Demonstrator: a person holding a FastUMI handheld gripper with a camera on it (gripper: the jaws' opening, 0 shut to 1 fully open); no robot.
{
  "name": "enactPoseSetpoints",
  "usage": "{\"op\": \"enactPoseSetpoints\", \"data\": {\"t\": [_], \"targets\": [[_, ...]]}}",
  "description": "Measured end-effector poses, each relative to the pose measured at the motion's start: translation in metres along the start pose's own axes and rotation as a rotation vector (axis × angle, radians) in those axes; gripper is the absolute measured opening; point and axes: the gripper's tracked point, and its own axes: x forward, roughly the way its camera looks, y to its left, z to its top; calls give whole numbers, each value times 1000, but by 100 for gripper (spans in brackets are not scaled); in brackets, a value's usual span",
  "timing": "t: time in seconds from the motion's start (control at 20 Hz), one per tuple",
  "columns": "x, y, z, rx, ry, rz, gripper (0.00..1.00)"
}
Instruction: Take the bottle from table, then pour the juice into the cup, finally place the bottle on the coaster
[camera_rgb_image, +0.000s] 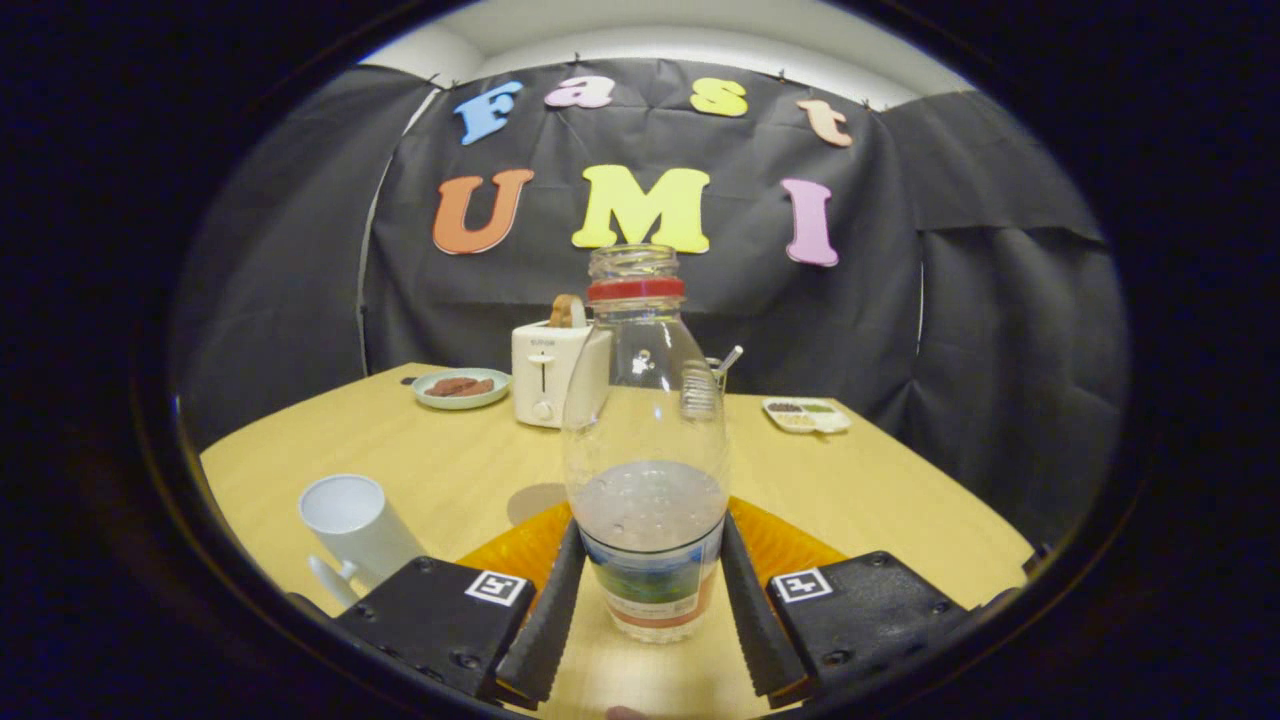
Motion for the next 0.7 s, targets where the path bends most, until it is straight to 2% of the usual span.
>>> {"op": "enactPoseSetpoints", "data": {"t": [0.2,0.7], "targets": [[2,-7,8,-280,-15,-71,75],[-7,9,44,-828,-155,-170,75]]}}
